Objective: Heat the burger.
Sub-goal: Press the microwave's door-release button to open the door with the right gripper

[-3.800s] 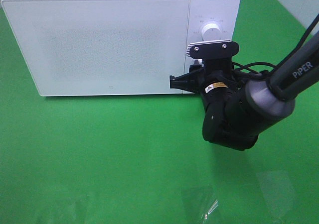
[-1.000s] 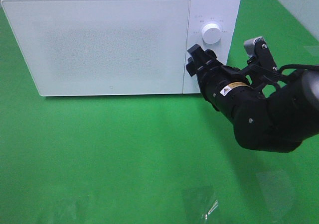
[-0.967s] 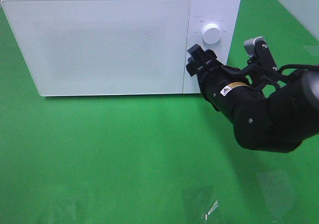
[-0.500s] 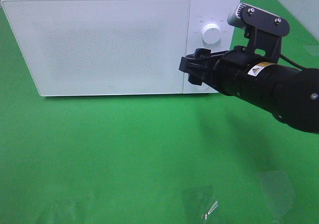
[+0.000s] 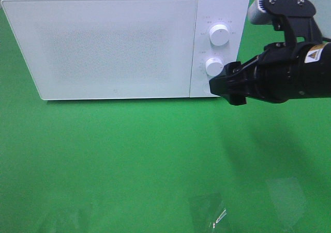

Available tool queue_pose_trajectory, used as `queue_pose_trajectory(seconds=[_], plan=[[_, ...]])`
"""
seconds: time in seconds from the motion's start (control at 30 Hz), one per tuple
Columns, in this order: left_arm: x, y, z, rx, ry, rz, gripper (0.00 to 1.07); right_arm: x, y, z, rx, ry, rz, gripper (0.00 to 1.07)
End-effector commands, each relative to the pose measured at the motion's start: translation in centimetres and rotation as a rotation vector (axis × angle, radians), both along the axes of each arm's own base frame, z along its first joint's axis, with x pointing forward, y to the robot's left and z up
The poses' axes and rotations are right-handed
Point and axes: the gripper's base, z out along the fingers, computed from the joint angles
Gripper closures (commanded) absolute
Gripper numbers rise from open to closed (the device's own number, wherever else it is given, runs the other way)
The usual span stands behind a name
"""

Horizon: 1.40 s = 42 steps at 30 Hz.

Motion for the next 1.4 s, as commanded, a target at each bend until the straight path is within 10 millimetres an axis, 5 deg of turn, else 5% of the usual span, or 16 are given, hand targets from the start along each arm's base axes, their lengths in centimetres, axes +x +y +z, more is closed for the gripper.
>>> queue_pose_trajectory(seconds=[0.03, 0.67, 1.07, 1.4], plan=[[-0.3, 0.0, 0.1, -0.007, -0.034, 0.006, 0.18, -0.8, -0.8, 1.3, -0.046, 0.049, 0.023, 0.33], [-0.3, 0.0, 0.1, -0.007, -0.034, 0.006, 0.18, -11.2, -5.2, 7.4, -0.109, 0.139, 0.13, 0.33], [-0.3, 0.0, 0.1, -0.007, -0.034, 0.006, 0.18, -16.2, -8.0, 7.7, -0.123, 0.038, 0.128, 0.33], [-0.3, 0.0, 0.1, -0.007, -0.034, 0.006, 0.18, -19.3, -10.2, 6.3, -0.054, -0.048, -0.078, 0.34]])
